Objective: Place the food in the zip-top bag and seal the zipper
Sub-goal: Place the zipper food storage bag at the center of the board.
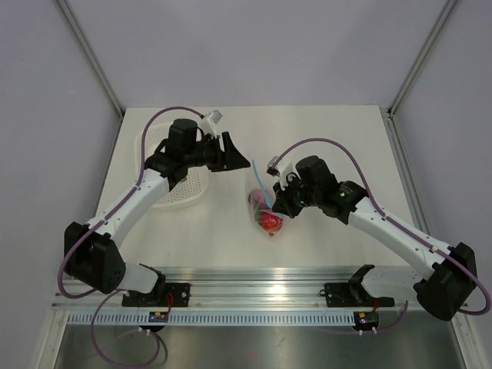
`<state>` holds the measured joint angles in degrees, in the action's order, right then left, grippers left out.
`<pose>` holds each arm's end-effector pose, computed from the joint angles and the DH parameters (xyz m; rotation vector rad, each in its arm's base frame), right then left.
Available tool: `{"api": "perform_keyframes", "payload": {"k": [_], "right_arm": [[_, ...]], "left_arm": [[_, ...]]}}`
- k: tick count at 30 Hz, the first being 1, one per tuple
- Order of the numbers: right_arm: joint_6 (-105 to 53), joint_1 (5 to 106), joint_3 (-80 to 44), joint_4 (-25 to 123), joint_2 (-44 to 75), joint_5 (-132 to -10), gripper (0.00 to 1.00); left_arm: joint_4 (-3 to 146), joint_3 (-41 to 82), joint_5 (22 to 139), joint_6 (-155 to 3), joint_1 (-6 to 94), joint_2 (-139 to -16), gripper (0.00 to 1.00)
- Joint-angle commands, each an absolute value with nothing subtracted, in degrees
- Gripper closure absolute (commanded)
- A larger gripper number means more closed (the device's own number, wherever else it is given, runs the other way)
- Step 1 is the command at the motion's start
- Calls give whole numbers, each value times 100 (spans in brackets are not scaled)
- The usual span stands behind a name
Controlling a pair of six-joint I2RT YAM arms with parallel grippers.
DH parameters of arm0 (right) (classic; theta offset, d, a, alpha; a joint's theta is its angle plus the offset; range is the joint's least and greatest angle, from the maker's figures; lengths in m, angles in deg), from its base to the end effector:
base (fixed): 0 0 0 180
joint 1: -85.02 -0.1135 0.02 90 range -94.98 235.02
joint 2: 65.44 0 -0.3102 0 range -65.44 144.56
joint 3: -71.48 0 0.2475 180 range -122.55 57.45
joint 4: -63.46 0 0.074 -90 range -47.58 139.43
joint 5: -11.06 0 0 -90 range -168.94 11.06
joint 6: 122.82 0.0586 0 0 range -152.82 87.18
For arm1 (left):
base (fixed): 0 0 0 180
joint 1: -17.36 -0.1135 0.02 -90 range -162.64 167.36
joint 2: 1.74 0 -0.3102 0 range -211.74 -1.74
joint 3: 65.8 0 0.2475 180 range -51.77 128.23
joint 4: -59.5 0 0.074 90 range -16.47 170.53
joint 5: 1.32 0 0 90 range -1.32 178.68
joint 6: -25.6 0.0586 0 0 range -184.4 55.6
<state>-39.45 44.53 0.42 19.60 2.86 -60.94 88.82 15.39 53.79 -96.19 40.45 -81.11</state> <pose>0.1786 0.1763 0.3284 -1.0848 2.0682 0.6614 0.2798 -0.1557 0.3699 0.2449 2.1673 -1.1966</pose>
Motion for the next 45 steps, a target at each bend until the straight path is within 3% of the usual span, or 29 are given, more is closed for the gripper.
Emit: {"api": "perform_keyframes", "payload": {"k": [1, 15, 20, 23, 25, 26, 45], "right_arm": [[-3985, 4494, -258, 2104, 364, -6215, 100], [-3924, 4494, -258, 2156, 409, -6075, 100], [-3932, 4494, -205, 2174, 347, -6092, 100], [-3932, 4494, -187, 2183, 365, -6092, 100], [-3932, 4494, -187, 2174, 382, -6092, 100], [-3932, 4494, -196, 2165, 408, -6092, 100], [-3730, 4485, 50, 1594, -13, -6355, 100]], "left_arm": [[9067, 1933, 6081, -10614, 4407, -8233, 42], [9664, 2373, 7216, -10993, 4865, -9243, 41], [9638, 2487, 7198, -10984, 4891, -9586, 50], [9515, 2470, 7129, -10984, 4917, -9648, 64], [9427, 2487, 6954, -10949, 4918, -9718, 91], [9410, 2496, 6909, -10897, 4918, -9736, 100], [9550, 2408, 7770, -10439, 4628, -9103, 100]]}}
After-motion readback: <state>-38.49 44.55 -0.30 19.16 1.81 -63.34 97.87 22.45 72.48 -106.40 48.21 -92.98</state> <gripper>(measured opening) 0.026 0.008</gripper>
